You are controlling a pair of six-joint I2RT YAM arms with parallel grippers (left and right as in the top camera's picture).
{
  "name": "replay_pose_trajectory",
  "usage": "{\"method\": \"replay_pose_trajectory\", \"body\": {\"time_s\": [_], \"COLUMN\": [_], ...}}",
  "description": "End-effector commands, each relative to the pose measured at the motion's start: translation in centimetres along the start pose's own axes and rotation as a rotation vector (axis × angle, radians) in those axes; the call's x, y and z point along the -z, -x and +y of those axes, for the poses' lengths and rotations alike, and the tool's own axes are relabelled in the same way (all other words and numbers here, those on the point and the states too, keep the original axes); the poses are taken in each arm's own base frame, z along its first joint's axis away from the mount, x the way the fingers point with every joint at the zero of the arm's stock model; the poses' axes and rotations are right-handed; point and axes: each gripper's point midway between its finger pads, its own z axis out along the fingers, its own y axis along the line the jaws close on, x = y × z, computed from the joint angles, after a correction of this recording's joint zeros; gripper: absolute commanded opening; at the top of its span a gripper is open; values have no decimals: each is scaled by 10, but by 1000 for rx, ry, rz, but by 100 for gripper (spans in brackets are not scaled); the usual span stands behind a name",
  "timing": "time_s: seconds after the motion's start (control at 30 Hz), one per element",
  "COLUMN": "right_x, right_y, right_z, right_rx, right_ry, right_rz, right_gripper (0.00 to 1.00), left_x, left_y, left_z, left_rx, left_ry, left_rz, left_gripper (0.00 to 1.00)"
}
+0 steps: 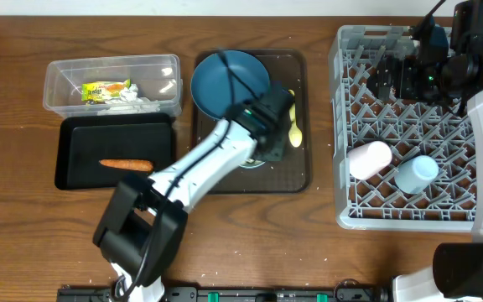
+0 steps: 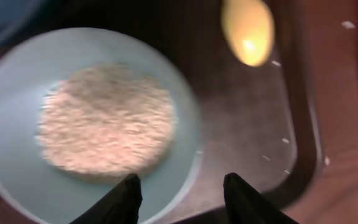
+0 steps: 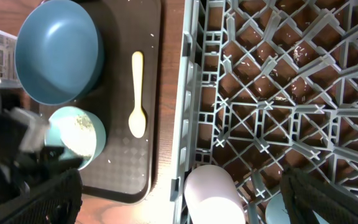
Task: Sort waste into correct bins and load items into the dishwasher rack
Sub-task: 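Grasp rim of light-blue rice bowl with left gripper and lift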
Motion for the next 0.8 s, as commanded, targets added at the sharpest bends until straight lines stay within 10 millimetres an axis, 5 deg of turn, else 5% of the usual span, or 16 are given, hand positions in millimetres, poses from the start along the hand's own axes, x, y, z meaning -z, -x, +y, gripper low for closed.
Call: {"method": "replay_pose_trajectory", "body": {"time_s": [0.0,0.27,0.5,0.77], "right_x": [8,8,8,8], "right_y": [4,2,2,2], "right_z": [1,0,0,0], "right_rx": [-8,-10,-10,-10], "right_ry": [-7,-7,-8,-8], "right_rz": [-25,-18,-19,-18], "right_gripper": [99,99,99,99], "left_x": [-4,-34,-37,-47], "left_y": [-2,-12,-11,-12], "left_z": [-2,-1,-1,-1], "left_rx": [-52,-55,-54,-55], "left_ry": [44,57,57,60], "left_rz": [-12,52,49,58], "left_gripper": [46,47,45,22]}}
